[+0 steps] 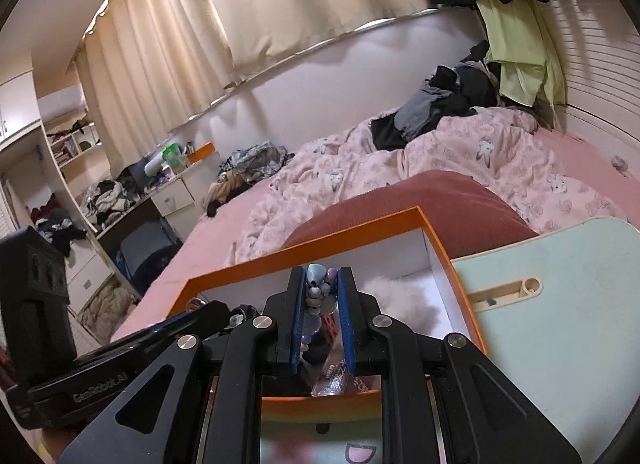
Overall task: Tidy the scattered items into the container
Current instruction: 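Carry the cup and bracelet into the box and open both grippers, then grasp the brown pompom with right gripper while left gripper grasps clear plastic bag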
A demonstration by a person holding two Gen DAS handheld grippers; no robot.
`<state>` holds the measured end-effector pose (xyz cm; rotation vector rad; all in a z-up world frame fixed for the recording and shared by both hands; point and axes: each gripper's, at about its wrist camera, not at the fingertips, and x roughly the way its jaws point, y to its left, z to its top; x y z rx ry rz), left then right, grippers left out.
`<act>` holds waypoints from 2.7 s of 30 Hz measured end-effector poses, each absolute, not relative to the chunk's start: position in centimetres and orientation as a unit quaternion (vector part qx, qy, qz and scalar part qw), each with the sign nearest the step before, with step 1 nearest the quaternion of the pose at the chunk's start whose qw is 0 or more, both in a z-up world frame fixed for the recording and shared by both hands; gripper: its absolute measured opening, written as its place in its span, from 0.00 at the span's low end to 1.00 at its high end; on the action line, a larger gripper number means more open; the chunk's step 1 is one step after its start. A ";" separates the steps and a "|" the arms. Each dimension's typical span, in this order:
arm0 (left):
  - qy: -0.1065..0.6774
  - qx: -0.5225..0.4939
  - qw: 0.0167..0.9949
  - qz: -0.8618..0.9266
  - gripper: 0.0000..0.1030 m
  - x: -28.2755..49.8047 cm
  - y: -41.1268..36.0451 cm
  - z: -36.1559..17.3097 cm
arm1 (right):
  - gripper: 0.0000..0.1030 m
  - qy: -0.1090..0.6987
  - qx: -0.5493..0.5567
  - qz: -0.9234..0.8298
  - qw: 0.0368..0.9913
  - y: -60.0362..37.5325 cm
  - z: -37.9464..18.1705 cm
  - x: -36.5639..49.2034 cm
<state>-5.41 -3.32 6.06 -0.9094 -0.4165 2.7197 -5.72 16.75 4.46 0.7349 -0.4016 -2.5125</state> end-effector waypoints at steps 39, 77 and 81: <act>-0.057 -0.398 0.165 0.901 0.80 3.5 -5.4 4.3 | 0.59 0.013 0.430 -0.854 0.291 15.6 0.6 3.7; 0.065 -0.408 0.263 0.872 0.32 7.1 2.0 2.2 | 0.33 -0.008 0.410 -0.880 0.241 17.1 1.1 3.4; 0.053 -0.385 0.254 0.886 0.32 6.9 0.9 3.8 | 0.33 -0.008 0.409 -0.880 0.241 17.1 1.1 3.5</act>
